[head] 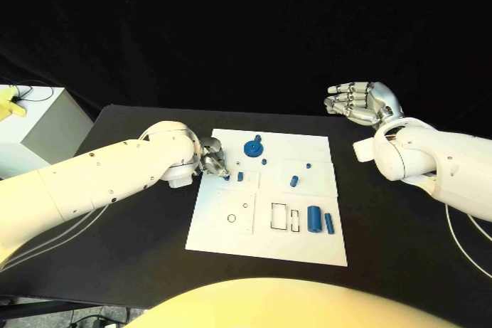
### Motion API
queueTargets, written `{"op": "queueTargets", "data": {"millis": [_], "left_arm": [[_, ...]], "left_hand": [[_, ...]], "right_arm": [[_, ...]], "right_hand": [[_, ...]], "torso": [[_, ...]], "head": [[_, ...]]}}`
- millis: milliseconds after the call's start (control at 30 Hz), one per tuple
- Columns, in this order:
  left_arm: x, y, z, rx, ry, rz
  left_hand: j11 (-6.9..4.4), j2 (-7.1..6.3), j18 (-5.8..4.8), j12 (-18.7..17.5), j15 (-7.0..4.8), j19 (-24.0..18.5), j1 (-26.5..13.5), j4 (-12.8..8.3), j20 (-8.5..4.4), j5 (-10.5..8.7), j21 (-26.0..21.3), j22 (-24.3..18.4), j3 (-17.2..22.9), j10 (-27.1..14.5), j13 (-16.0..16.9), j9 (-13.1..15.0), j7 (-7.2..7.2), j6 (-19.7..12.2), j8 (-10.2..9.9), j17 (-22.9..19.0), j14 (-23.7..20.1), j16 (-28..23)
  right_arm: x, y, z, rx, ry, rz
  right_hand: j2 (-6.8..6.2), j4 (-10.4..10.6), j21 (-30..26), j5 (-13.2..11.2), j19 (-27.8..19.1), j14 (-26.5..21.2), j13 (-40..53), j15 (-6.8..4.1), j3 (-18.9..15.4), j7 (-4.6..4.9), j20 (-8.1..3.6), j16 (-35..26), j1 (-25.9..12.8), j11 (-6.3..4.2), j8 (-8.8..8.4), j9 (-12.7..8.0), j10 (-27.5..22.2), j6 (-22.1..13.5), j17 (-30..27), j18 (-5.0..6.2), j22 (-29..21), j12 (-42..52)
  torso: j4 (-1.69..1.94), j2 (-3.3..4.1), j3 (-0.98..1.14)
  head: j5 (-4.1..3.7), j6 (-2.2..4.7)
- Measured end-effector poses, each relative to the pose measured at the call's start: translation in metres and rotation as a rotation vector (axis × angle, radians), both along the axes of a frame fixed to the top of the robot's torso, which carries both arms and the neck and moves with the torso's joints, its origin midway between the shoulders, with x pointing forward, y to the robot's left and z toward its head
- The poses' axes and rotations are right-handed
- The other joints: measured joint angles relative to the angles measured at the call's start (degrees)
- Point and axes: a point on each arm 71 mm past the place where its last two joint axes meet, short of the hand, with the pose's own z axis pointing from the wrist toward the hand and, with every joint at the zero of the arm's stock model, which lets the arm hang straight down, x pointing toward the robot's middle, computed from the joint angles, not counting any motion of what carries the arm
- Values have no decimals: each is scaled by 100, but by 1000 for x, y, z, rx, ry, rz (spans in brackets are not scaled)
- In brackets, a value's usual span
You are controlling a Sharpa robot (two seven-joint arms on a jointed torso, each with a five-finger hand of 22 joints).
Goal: Assemble the parts on the task board
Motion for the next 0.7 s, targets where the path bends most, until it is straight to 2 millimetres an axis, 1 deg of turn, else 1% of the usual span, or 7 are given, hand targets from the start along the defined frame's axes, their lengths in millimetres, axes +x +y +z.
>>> {"op": "queueTargets", "data": {"millis": [100, 200, 333, 400, 700], "left_arm": [[0, 0, 0, 2, 2, -2], [0, 1, 0, 4, 5, -3], [-1, 1, -1, 6, 7, -5], [-1, 1, -1, 7, 8, -6], [-1, 2, -1, 8, 10, -7]], "left_hand": [[0, 14, 0, 0, -20, 0, -32, 0, 0, 0, 0, 0, 0, 0, 0, 0, 0, 0, 0, 0, -20, 0], [0, 8, 0, 0, -20, 0, -38, 0, 0, 0, 0, 0, 0, 0, 0, 1, 0, 0, 18, 0, -20, 0], [0, 4, 0, 0, -20, 2, -42, 0, -2, 31, 0, 1, 0, 0, 1, 1, 0, 0, 25, 0, -21, 0], [1, 1, 0, 0, -20, 21, -46, 0, -21, 31, 0, 8, 0, 0, 10, 1, 0, 0, 25, 0, -20, 0], [1, -19, 0, 0, -20, 21, -66, 0, -21, 32, 0, 8, 0, -1, 11, 3, -1, 1, 25, 0, -21, 0]], "right_arm": [[0, 0, 0, 0, 0, 0], [0, 0, 0, 0, 0, 0], [0, 0, 0, 0, 1, 0], [0, 0, 0, 0, 1, 0], [0, 0, 0, 0, 1, 1]], "right_hand": [[0, 0, 0, 0, 0, 0, 0, 0, 0, 0, 0, 0, 0, 0, 0, 0, 0, 0, 0, 0, 0, 0], [0, 0, 0, 0, 0, 0, 0, 0, 0, 0, 0, 0, 0, 0, 0, 0, 0, 0, 0, 0, 0, 0], [0, 0, 0, 0, 0, 0, 0, 0, 0, 0, 0, 0, 0, 0, 0, 0, 0, 0, 0, 1, 0, 0], [0, 0, 0, 0, 0, 0, 0, 0, 0, 0, 0, 0, 0, 0, 0, 0, 0, 0, 0, 0, 0, 0], [0, 0, 0, 0, 0, 0, 0, 0, 0, 0, 0, 0, 0, 0, 0, 0, 0, 0, 0, 0, 0, 0]], "torso": [[0, -1, 0], [1, -1, -4], [1, -1, -3], [2, -1, -5], [2, -1, -7]], "head": [[5, 0], [7, 0], [7, 0], [7, 0], [13, 0]]}}
